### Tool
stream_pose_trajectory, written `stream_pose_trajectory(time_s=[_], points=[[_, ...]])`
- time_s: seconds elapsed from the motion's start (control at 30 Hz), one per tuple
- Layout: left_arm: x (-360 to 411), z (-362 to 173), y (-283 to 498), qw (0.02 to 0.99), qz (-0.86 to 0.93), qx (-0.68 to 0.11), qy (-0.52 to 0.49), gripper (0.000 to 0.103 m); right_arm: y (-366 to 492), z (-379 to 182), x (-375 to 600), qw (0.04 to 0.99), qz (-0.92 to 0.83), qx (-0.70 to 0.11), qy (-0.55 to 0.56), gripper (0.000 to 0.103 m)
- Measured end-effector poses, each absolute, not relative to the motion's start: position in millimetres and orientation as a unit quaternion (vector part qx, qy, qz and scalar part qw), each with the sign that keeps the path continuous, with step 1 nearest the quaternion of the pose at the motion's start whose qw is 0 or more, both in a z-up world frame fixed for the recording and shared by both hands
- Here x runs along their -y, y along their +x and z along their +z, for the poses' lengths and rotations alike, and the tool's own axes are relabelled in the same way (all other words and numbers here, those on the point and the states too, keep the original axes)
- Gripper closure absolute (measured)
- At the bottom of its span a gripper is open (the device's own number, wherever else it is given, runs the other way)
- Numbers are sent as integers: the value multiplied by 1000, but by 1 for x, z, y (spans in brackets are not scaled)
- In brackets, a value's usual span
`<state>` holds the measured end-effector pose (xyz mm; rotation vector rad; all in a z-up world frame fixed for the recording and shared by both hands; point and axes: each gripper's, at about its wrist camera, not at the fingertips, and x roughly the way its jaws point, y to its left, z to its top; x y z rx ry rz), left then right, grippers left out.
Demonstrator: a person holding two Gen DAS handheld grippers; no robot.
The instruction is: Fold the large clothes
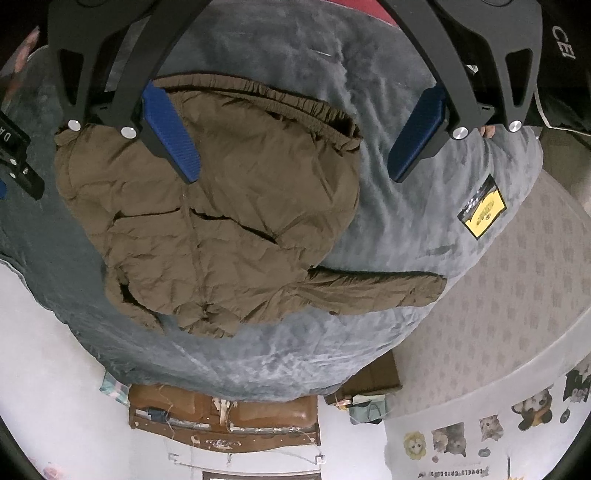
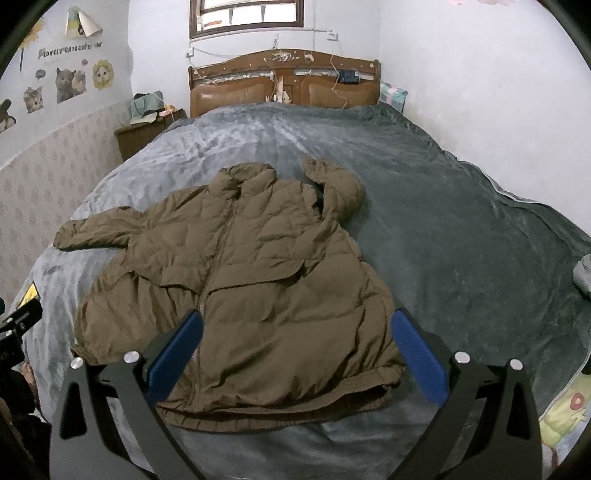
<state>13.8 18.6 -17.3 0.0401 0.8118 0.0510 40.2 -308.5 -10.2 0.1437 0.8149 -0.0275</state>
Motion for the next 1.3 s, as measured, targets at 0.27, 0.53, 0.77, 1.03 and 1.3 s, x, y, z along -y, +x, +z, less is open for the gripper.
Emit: stream_pose_trajectory(time_s=[0.27,0.53,0.77,1.03,1.3], points=[[-25,-20,13,916,37,-399,14,3,42,-11,306,914,-4,-399,78,2],[-26,-20,13,917,39,-397,20,3,42,-13,307,912,1,-401,85,2],[-29,-22,18,915,41,-401,28,3,42,-13,307,912,1,-401,83,2],[-32,-27,23,910,45,-410,27,3,41,-13,307,915,3,-396,82,2],[-40,-36,38,910,65,-407,38,3,47,-15,292,932,16,-361,31,1]])
